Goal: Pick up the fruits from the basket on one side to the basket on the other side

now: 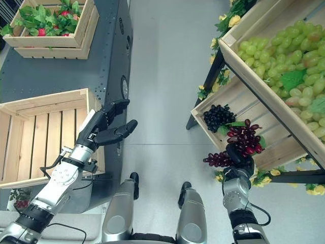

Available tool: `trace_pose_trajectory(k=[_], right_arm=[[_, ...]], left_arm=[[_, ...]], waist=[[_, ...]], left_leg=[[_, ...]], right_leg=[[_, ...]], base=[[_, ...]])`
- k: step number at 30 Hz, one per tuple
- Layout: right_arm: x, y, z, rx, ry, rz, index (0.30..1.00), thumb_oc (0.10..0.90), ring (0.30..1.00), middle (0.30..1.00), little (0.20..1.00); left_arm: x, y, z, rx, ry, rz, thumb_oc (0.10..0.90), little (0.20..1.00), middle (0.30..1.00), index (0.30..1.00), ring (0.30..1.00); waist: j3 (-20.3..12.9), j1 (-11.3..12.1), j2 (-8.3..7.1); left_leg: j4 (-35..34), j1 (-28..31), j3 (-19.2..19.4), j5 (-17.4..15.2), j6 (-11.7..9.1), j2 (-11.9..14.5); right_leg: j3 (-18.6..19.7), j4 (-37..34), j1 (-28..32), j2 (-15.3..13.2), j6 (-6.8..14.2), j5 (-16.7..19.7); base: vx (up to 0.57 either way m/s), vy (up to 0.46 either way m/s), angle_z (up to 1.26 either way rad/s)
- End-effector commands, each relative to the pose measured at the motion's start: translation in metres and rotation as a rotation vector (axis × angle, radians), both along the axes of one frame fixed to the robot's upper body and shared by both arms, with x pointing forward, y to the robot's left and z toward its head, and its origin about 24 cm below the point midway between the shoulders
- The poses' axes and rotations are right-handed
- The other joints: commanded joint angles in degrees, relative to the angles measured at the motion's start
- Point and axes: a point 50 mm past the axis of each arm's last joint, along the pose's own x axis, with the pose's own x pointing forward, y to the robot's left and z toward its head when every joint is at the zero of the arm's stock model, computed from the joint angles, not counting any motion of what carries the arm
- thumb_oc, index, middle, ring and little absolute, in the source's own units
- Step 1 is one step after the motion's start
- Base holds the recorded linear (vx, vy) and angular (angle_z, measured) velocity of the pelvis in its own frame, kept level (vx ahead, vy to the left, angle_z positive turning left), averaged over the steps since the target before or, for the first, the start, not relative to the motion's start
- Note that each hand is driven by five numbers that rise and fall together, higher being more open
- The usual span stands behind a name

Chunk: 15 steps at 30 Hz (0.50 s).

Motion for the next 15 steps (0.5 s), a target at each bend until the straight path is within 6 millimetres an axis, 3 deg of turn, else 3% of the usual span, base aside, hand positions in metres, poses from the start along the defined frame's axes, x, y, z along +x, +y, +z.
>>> trace_pose_trajectory(k=[1,15], right_arm=[[0.008,-0.034,0.051,-0.09,-0.235,-0.216,0.3,0.4,0.3,0.3,0.3],[-0.007,-0.055,0.059,-0.023,-0.308,-0.386,0.3,0.4,0.3,0.3,0.3]], left_arm=[[-0.003,-0.02,0.054,-0.102,-0.25,-0.148,0.8,0.9,0.9,0.9,0.9],[-0.007,-0.022,0.047,-0.096,-0.213,-0.206,0.8,0.9,0.9,0.9,0.9]], waist=[[-3.0,-0.1,-1.72],[-3.1,-0.7,-1.91]], left_leg=[[5.4,-6.9,3.1,0.1,1.9,-3.7],[3.8,-6.5,3.3,1.7,0.7,-1.9]], right_leg=[[-5.1,-2.3,1.7,2.4,-3.0,6.0],[-5.3,-4.9,3.7,3.4,-3.1,6.7]], base=[[-0.04,-0.052,0.01],[0.01,-0.013,0.0]])
